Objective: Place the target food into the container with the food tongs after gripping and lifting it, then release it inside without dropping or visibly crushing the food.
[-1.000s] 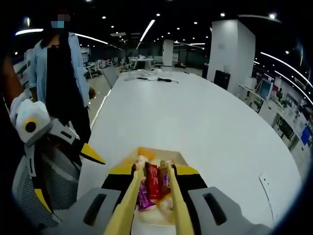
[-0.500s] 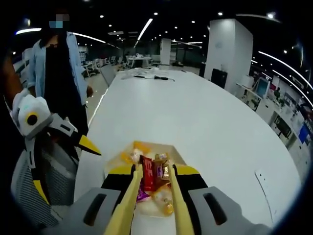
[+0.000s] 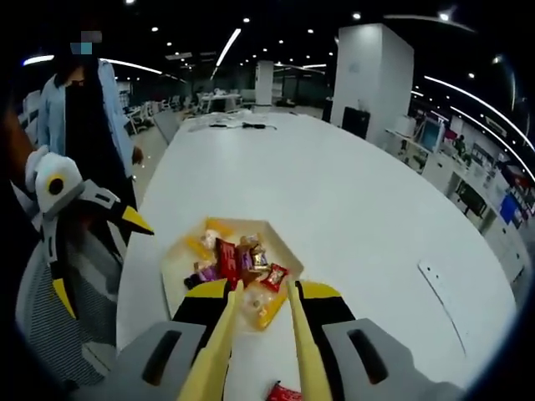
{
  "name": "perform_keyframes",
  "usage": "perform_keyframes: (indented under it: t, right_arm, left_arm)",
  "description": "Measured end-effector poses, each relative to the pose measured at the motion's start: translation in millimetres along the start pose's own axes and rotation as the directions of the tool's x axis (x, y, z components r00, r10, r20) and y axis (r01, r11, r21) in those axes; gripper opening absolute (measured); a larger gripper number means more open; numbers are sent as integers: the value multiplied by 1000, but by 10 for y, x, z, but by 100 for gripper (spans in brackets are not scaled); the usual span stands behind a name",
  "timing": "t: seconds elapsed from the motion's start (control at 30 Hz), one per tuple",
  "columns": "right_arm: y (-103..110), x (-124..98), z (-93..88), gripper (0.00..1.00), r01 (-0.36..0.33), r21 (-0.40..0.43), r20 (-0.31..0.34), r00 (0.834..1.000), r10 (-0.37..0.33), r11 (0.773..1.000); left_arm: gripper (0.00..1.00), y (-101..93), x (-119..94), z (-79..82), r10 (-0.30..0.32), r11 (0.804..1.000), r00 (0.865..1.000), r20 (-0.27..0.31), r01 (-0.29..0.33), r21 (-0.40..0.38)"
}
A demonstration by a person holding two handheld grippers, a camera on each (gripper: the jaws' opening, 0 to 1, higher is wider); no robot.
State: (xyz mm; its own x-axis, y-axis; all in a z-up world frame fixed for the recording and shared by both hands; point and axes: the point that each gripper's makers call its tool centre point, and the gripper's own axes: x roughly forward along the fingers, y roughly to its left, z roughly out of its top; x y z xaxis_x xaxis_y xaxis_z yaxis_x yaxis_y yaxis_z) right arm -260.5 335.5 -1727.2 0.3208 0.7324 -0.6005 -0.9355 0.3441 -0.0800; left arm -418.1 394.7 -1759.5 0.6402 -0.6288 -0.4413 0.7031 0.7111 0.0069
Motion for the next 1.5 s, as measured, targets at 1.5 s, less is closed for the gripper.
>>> perform_keyframes:
  t: [1.5]
  right_arm:
    - [-716, -444, -1207, 29, 150, 217, -114, 985, -127, 965]
  left_arm:
    - [96, -8, 27, -69, -6, 1000, 999, -37, 6, -3]
